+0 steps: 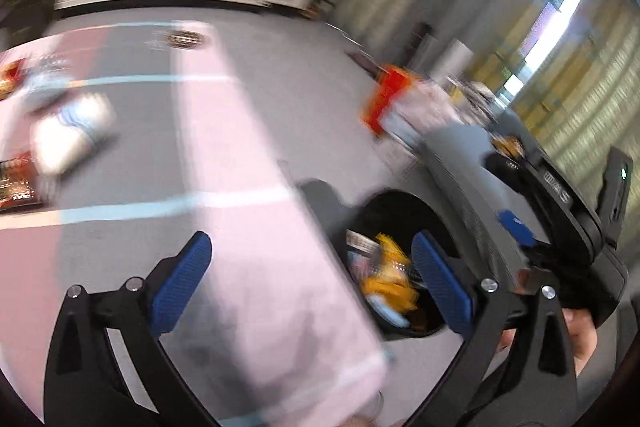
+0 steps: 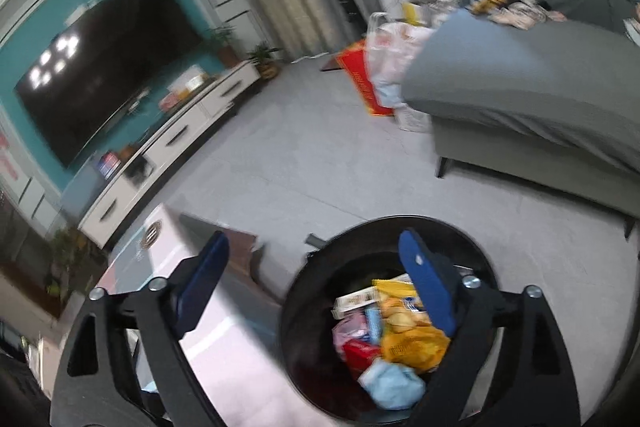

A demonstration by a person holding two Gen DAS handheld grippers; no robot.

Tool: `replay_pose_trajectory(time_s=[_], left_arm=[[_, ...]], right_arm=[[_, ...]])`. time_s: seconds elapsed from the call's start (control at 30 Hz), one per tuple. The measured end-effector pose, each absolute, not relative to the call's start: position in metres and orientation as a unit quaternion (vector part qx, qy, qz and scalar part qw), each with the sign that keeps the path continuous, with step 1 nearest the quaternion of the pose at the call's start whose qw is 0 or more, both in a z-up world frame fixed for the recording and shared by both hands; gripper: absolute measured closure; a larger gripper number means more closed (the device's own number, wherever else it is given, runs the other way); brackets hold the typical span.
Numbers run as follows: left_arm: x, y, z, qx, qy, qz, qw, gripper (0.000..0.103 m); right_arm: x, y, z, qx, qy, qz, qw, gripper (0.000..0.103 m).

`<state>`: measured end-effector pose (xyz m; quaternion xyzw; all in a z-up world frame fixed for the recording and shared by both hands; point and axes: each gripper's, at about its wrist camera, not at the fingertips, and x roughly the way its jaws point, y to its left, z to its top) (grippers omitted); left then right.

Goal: Collect trash
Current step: 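Move both tools back over the paper cup and green snack bag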

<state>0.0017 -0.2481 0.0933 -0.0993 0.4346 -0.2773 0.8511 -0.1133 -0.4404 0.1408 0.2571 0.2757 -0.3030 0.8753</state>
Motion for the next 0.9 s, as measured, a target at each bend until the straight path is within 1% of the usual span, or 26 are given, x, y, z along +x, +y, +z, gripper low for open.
replay_pose_trajectory(time_s=[0.03, 0.17, 0.37, 0.43, 0.53, 0.57, 0.6, 0.67, 0.77, 0.9], left_arm=[[0.005, -0.223, 0.095, -0.103, 0.431, -0.253, 0.86, 0.003], [0.011, -0.136, 0.095, -0.11, 0.417, -0.16, 0.888, 0.003], [0.023, -0.038, 0.073, -0.117, 0.416, -0.051, 0.9, 0.003], [0.023, -0.017, 0.061, -0.115, 0.421, -0.041, 0.899, 0.003], [0.018, 0.012, 0.042, -0.152, 0.417, -0.029, 0.896, 0.003], [0.02, 0.02, 0.038, -0.158, 0.434, -0.019, 0.887, 0.003], [0.021, 0.026, 0.037, -0.162, 0.446, -0.028, 0.88, 0.003], [0.019, 0.036, 0.041, -0.181, 0.438, -0.052, 0.879, 0.003], [0.018, 0.055, 0.045, -0.201, 0.413, -0.015, 0.888, 0.003], [0.022, 0.079, 0.046, -0.205, 0.407, 0.036, 0.889, 0.003]], right_arm=[[-0.107, -0.432, 0.142, 0.246, 0.279, -0.297, 0.88, 0.009], [-0.077, -0.395, 0.145, 0.193, 0.301, -0.265, 0.895, 0.006], [-0.04, -0.344, 0.139, 0.164, 0.334, -0.205, 0.905, 0.005], [-0.027, -0.325, 0.135, 0.165, 0.345, -0.17, 0.908, 0.005], [-0.009, -0.295, 0.124, 0.153, 0.366, -0.143, 0.907, 0.005], [-0.003, -0.286, 0.12, 0.149, 0.372, -0.148, 0.904, 0.005], [0.002, -0.277, 0.116, 0.145, 0.377, -0.155, 0.902, 0.005], [0.012, -0.259, 0.107, 0.15, 0.382, -0.162, 0.897, 0.005], [0.037, -0.231, 0.093, 0.17, 0.403, -0.149, 0.887, 0.005], [0.07, -0.199, 0.076, 0.189, 0.425, -0.163, 0.87, 0.005]])
